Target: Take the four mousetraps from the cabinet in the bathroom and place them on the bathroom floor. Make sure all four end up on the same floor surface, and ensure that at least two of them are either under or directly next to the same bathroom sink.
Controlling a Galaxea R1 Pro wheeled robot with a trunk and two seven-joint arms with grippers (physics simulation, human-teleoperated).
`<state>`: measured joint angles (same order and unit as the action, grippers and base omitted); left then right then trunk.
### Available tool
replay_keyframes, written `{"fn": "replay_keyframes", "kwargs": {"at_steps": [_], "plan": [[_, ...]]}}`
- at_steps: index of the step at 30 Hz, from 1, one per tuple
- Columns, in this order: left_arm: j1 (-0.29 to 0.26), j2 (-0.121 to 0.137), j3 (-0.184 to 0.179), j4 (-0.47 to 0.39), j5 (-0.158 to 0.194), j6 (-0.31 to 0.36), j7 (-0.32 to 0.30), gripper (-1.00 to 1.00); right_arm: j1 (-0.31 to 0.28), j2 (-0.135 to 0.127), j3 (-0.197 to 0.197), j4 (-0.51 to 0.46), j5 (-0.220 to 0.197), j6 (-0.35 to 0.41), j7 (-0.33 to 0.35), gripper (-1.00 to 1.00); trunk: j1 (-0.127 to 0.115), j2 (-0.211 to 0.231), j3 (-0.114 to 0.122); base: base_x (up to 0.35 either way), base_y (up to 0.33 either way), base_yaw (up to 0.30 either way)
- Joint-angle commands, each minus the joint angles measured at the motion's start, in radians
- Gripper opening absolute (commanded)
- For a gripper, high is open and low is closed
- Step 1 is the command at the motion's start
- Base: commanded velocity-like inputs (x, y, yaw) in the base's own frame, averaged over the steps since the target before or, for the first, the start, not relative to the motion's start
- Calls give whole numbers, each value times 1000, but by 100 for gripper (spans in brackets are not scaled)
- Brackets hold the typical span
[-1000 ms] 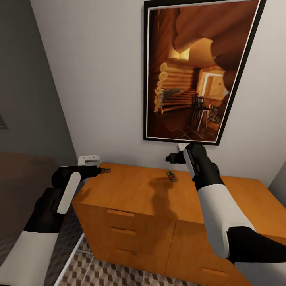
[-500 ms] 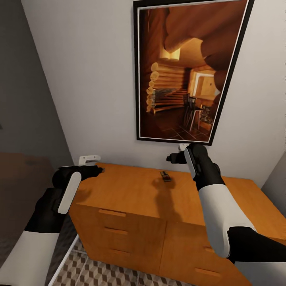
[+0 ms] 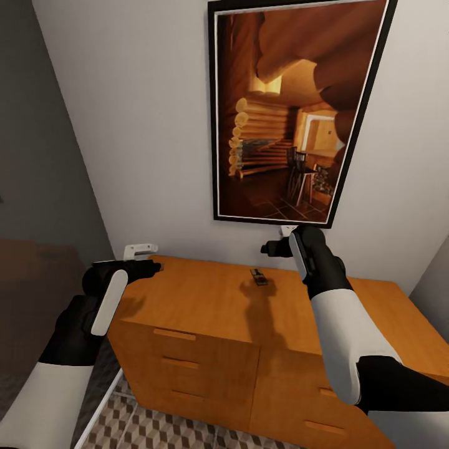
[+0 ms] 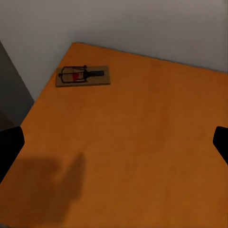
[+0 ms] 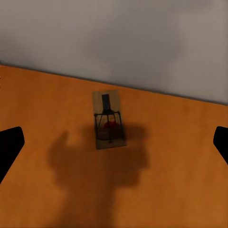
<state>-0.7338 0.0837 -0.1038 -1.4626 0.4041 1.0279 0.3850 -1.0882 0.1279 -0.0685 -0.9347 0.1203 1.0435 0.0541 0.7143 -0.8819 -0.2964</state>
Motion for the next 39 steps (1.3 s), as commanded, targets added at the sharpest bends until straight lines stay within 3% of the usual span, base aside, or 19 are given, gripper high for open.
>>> {"fn": "replay_keyframes", "kwargs": {"at_steps": [1,18,39], "plan": [[-1,1,-2,-1,10,3,11,100,-1,2,-3,0,9,4,6,100,0,-1,-1,0,-2,0],[-1,1,-2,-1,11,3,11,100,-1,5,-1,127,9,4,5,100,0,-1,-1,19,0,0],[-1,1,-2,0,12,2,11,100,-1,1,-2,143,9,4,6,100,0,-1,-1,96,0,0]]}}
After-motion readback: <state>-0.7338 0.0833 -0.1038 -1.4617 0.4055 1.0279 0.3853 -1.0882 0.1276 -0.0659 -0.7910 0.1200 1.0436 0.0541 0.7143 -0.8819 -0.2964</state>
